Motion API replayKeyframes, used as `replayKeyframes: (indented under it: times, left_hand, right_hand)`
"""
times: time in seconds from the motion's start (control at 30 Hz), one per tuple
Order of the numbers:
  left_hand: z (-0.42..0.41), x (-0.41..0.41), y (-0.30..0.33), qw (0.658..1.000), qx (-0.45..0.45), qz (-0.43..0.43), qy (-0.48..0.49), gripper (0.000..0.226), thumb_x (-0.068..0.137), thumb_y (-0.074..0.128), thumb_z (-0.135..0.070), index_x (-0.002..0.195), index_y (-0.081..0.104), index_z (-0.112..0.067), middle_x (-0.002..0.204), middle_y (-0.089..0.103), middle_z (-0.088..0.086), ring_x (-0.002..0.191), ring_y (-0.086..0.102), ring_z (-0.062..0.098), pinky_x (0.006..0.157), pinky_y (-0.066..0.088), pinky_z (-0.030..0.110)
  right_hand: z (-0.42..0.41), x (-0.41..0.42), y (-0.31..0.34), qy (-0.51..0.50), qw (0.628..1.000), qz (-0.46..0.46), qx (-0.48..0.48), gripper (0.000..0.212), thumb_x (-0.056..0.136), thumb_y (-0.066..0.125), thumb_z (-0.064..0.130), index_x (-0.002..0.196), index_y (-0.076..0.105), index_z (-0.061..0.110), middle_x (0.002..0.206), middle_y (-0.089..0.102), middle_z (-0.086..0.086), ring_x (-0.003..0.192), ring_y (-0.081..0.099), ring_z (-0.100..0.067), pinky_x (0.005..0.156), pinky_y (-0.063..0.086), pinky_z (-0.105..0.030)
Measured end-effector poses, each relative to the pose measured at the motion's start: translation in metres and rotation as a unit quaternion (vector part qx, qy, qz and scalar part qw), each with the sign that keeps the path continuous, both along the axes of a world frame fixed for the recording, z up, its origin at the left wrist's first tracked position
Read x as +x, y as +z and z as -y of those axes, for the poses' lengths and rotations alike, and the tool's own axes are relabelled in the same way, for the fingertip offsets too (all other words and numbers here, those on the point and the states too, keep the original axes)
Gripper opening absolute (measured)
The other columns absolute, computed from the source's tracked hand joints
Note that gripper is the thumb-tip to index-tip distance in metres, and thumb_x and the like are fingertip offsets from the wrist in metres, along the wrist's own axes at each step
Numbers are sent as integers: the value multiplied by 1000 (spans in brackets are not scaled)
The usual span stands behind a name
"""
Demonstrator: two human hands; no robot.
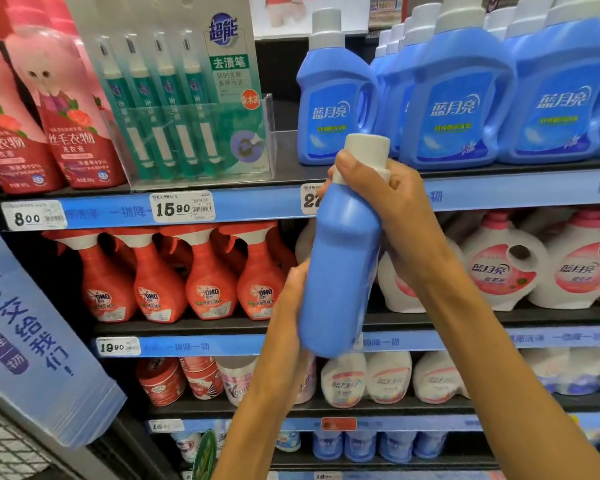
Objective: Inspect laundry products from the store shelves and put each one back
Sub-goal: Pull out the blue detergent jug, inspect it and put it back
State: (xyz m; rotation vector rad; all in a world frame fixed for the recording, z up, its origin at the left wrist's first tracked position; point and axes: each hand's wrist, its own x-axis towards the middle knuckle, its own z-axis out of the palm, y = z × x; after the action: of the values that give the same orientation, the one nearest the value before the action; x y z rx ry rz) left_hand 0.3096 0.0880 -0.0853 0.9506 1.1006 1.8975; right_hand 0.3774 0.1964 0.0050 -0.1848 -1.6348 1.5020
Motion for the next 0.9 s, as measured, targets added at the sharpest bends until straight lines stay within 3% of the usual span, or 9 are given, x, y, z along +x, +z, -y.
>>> replayKeyframes:
  times: [0.1,0.2,0.27,0.37,0.53,0.63,0.73,0.83,0.9]
  left_hand:
    - [3,-1,-1,994,0,-111,21,51,69,67,-68,112,65,-43,116,69,-7,109,65,12,82,52,19]
    - [0,-2,-4,990,7,-136,39,48,71,70,-57,112,66,-32,111,72,-2,104,67,17,80,53,23]
    - [1,-2,-3,993,6,-112,30,45,73,68,-52,109,70,-25,109,72,5,102,68,22,79,54,26]
    - [4,-5,1,999,25,-33,-33,50,67,73,-60,106,74,-28,108,73,1,101,69,16,79,55,24]
    - [7,-9,0,994,43,67,-79,54,64,77,-59,107,74,-26,112,72,1,103,68,15,81,55,25]
    - [11,-13,3,994,-3,53,-93,50,75,66,-61,114,70,-31,120,69,-1,111,64,15,84,53,25]
    - [12,-16,4,998,-46,-6,-41,40,83,54,-57,112,69,-35,118,69,-1,112,64,15,84,53,23]
    - [10,-14,5,996,-75,-42,-1,40,71,63,-59,100,74,-33,107,74,1,101,69,18,76,55,22]
    - [11,-13,5,997,-65,-38,-8,38,73,64,-55,99,75,-30,105,74,4,98,71,18,73,56,22]
  right_hand:
    - [-2,-1,6,-40,999,18,-6,39,79,62,47,79,63,8,77,60,-7,73,57,-16,73,45,-33]
    - [-6,-3,9,-60,996,69,11,68,80,55,59,86,59,-8,78,60,-11,74,54,-14,75,45,-35]
    - [-10,-3,8,-59,994,81,48,64,85,51,56,87,61,-6,82,67,-11,76,55,-9,78,49,-37]
    - [-17,-1,4,-24,989,99,111,57,84,48,48,93,56,-8,86,54,-6,82,48,-12,77,40,-34]
    - [-23,3,-10,53,988,124,76,39,87,55,47,99,59,10,86,64,4,78,60,-6,70,49,-20]
    - [-21,2,-10,12,987,134,85,47,88,51,43,102,58,-2,85,63,-6,76,59,-13,68,47,-27]
    - [-19,0,-6,-42,978,154,137,37,91,54,40,97,63,5,90,70,-11,80,66,-19,75,52,-37]
    - [-16,-1,-1,-76,963,182,185,36,91,55,44,99,65,10,97,71,-7,94,68,-21,87,53,-43]
    - [-16,-3,3,-79,962,191,177,41,92,53,45,92,65,6,89,69,-5,83,64,-16,81,50,-40]
